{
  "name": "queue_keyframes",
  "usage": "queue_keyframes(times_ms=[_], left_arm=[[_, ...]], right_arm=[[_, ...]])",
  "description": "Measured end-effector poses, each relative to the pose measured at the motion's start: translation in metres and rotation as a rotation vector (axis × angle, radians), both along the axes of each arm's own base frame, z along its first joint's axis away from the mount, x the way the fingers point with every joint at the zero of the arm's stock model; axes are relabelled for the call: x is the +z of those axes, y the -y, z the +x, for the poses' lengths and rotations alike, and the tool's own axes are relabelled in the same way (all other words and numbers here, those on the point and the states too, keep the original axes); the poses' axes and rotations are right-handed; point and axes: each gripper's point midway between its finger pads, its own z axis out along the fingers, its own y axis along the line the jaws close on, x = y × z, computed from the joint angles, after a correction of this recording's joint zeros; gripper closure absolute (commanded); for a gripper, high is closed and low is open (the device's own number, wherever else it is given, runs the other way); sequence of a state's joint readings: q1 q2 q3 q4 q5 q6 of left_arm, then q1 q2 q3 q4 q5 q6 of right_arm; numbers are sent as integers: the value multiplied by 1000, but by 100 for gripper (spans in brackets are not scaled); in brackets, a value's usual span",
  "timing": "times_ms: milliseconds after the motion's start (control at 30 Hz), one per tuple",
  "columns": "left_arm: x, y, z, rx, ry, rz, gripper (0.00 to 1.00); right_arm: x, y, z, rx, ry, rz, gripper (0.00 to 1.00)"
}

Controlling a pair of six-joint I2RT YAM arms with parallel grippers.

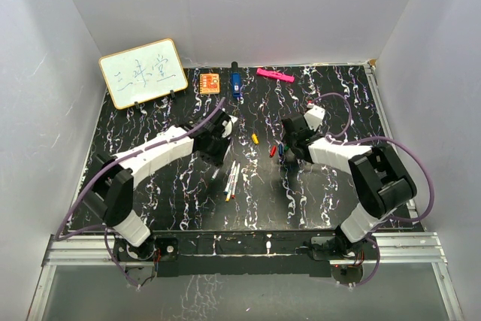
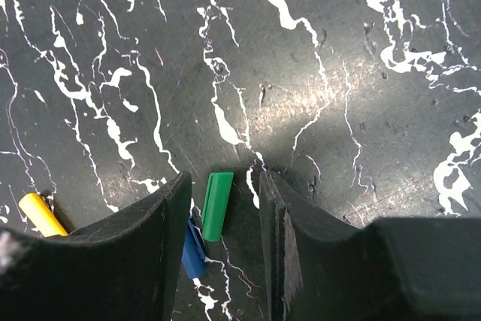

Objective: Insert the pens into the pen caps

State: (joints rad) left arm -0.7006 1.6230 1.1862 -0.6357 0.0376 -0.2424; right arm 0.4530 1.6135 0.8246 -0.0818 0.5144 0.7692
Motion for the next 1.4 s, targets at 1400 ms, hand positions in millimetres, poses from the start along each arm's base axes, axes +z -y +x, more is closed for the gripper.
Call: queue_keyframes(times_ms=[1400], left_arm=[[55, 17, 25, 47, 228, -185, 100]], right_arm=[[-28, -21, -12, 52, -162, -108, 69]])
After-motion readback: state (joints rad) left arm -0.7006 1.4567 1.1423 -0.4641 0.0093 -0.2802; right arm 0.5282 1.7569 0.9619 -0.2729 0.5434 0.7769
